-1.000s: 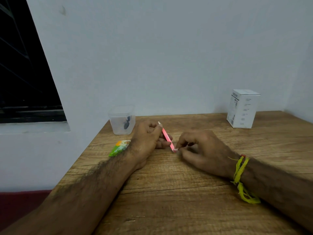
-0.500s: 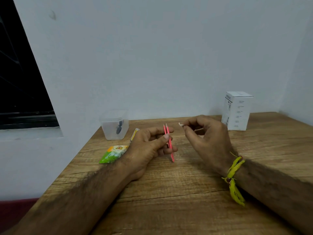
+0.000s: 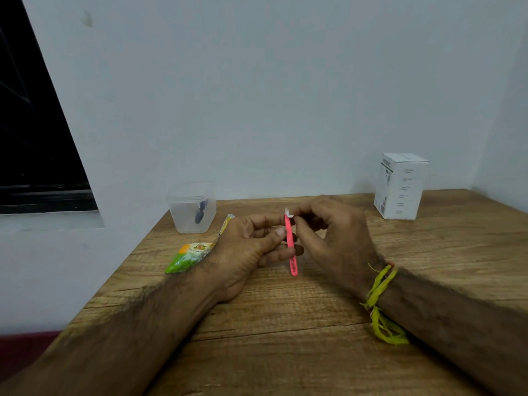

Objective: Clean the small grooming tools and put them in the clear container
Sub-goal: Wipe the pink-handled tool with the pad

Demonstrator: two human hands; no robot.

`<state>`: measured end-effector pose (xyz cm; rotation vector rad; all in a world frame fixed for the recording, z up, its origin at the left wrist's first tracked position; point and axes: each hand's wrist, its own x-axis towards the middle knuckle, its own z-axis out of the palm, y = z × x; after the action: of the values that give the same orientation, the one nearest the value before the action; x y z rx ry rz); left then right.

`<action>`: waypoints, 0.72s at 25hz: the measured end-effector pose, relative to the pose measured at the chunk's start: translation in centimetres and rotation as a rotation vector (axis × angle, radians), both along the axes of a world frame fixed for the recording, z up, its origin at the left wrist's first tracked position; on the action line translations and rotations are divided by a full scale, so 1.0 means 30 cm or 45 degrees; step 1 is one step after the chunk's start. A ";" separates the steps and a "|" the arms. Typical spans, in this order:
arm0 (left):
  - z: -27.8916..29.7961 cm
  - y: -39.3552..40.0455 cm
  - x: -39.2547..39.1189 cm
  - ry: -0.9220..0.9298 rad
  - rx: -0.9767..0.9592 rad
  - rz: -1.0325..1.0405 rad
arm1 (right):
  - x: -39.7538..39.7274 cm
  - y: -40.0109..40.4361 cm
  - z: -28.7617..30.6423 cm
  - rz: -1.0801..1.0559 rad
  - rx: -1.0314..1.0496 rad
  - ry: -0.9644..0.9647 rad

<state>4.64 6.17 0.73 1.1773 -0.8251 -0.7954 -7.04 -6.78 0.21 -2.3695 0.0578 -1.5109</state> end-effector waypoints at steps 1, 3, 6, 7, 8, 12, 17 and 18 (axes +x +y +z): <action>0.001 0.002 -0.002 -0.008 0.010 -0.007 | -0.001 0.000 0.001 -0.004 0.006 -0.007; 0.002 0.004 -0.006 -0.038 0.027 -0.018 | 0.000 0.001 0.001 -0.016 0.009 -0.016; 0.007 0.005 -0.016 -0.082 0.037 0.007 | 0.006 0.004 0.000 -0.026 -0.049 0.010; 0.008 0.005 -0.019 -0.091 0.037 0.016 | 0.007 0.003 -0.001 -0.032 -0.069 0.029; 0.008 0.004 -0.021 -0.101 0.038 0.022 | 0.006 -0.001 -0.001 -0.039 -0.081 0.049; 0.006 0.005 -0.014 -0.115 0.033 0.046 | 0.010 -0.010 -0.004 -0.035 -0.081 0.075; 0.003 0.002 -0.024 -0.142 0.038 0.053 | 0.006 -0.014 -0.008 -0.004 -0.078 0.110; 0.005 0.005 -0.023 -0.161 0.040 0.058 | 0.009 -0.014 -0.007 0.001 -0.077 0.111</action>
<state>3.95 6.31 0.89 1.2803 -0.8888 -0.7046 -6.77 -7.19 -0.01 -2.4818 0.0316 -1.4274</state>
